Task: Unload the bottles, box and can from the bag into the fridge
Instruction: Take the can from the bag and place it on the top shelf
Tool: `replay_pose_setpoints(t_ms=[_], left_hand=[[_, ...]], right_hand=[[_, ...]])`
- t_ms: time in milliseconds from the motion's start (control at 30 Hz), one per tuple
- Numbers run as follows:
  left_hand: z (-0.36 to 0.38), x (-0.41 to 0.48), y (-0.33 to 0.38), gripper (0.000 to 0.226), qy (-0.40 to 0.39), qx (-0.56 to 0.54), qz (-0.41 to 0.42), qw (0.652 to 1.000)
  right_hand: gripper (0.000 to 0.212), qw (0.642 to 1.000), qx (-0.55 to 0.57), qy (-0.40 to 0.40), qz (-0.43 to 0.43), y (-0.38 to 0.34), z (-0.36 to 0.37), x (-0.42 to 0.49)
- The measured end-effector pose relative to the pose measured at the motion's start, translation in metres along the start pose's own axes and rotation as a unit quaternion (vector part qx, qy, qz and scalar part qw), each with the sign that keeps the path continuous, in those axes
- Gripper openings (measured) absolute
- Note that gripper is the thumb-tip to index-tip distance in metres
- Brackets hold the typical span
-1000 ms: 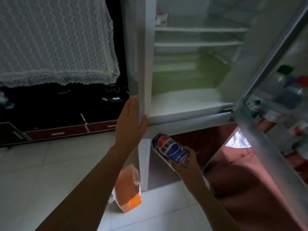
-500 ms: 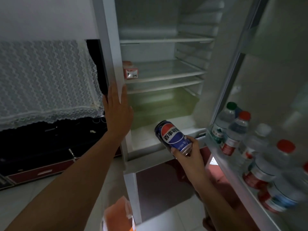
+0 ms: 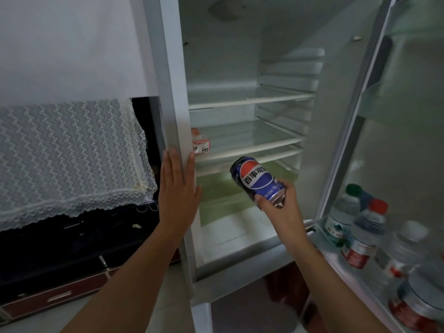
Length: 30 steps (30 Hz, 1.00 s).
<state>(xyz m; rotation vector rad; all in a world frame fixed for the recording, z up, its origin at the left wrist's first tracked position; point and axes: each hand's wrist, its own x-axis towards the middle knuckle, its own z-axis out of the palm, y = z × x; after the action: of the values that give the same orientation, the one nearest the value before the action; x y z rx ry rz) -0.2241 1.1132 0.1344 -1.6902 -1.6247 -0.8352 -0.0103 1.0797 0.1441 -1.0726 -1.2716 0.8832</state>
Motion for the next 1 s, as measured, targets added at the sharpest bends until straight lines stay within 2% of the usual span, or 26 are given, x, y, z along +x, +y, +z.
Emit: replay_pose_setpoints(t_ms=[300,500,567,767,1000], left_hand=[[0.015,0.028,0.007,0.046,0.145,-0.072,-0.01,0.987],[0.01,0.068,0.01,0.056,0.202,-0.023,-0.063,0.977],[0.012,0.069,0.01,0.063,0.206,0.002,-0.063,0.977],[0.016,0.071,0.011,0.061,0.198,0.03,-0.069,0.977],[0.013,0.071,0.013,0.064,0.207,0.048,-0.079,0.974]], right_hand=[[0.05,0.999,0.018,-0.013,-0.026,0.0,0.018,0.06],[0.062,0.997,0.014,-0.057,-0.046,0.002,0.029,0.115],[0.058,0.996,0.009,-0.067,-0.06,0.002,0.033,0.129],[0.058,0.992,0.004,-0.101,-0.08,0.007,0.035,0.151],[0.048,0.987,-0.011,-0.127,-0.1,-0.001,0.024,0.146]])
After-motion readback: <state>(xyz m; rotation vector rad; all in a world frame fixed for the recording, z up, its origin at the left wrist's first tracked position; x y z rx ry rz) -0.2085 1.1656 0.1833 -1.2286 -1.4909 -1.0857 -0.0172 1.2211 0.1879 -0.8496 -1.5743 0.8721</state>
